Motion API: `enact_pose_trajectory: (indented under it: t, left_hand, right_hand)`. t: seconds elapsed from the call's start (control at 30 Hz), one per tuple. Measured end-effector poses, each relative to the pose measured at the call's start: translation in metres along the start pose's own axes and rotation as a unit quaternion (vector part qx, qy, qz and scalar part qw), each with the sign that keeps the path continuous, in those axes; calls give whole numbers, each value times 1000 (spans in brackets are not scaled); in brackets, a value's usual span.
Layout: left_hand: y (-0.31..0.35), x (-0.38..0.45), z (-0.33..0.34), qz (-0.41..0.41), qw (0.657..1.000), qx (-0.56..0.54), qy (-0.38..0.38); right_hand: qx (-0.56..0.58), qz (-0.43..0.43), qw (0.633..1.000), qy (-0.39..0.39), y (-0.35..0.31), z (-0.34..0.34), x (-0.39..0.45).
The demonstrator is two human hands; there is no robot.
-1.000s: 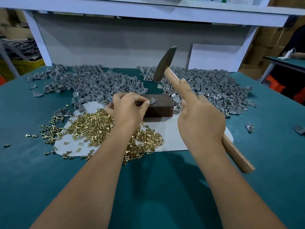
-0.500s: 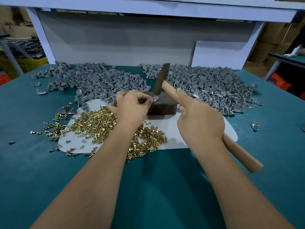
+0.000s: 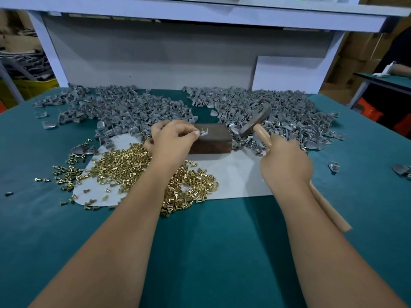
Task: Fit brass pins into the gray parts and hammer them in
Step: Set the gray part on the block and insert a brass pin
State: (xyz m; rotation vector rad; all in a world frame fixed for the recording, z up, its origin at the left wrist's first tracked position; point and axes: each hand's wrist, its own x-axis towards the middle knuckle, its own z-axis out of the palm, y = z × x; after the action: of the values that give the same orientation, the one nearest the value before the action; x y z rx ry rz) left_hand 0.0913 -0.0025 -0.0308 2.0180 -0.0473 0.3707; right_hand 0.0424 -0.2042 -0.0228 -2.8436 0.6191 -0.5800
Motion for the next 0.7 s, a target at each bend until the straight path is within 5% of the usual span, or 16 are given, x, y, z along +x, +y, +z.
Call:
enact_pose_trajectory:
  t: [0.27, 0.37, 0.43, 0.57, 0.7]
  left_hand:
    - [2, -2, -3, 5, 1000, -25, -4]
    - [2, -2, -3, 3, 1000, -16, -1]
    - [2, -3, -3, 14, 1000, -2, -2]
    - [3, -3, -3, 58, 997, -5, -42]
    - [6, -5, -2, 94, 994, 12, -60]
  right_hand:
    - [-18, -4, 1000, 0, -1, 5, 2]
    - [-30, -57, 994, 93, -3, 4, 1]
    - [71, -112, 982, 134, -11, 4, -3]
    - [364, -144, 920, -19, -39, 8, -14]
    - [455, -123, 876, -97, -54, 16, -13]
